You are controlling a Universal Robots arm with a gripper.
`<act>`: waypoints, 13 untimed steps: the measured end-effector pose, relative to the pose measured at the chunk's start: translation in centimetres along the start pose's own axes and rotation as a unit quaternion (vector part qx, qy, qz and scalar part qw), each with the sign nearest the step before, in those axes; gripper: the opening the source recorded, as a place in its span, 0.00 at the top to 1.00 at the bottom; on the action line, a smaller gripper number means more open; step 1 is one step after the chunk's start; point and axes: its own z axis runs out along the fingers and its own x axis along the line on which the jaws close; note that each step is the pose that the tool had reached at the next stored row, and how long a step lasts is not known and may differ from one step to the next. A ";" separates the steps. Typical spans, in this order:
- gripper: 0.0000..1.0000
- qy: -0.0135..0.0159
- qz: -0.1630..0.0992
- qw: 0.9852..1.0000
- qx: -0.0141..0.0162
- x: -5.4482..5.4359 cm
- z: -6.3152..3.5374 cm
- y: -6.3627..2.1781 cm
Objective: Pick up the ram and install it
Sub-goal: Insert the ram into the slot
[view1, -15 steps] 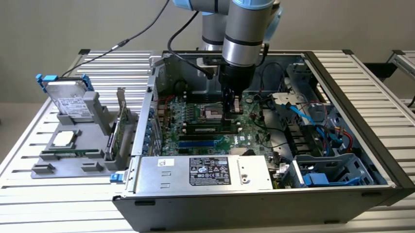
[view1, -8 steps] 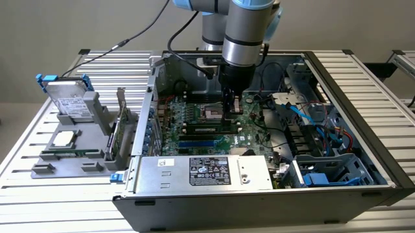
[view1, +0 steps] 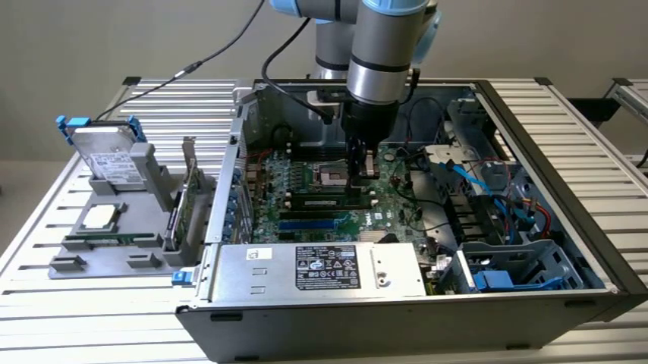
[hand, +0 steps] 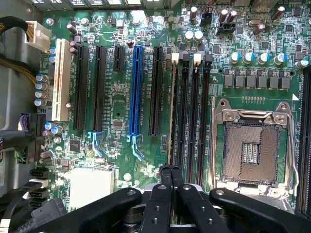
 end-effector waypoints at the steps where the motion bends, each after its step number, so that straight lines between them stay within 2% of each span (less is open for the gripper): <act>1: 0.90 0.000 0.000 1.000 0.000 0.0 0.01 0.00; 13: 0.90 0.000 0.000 1.000 0.000 0.0 -0.13 0.06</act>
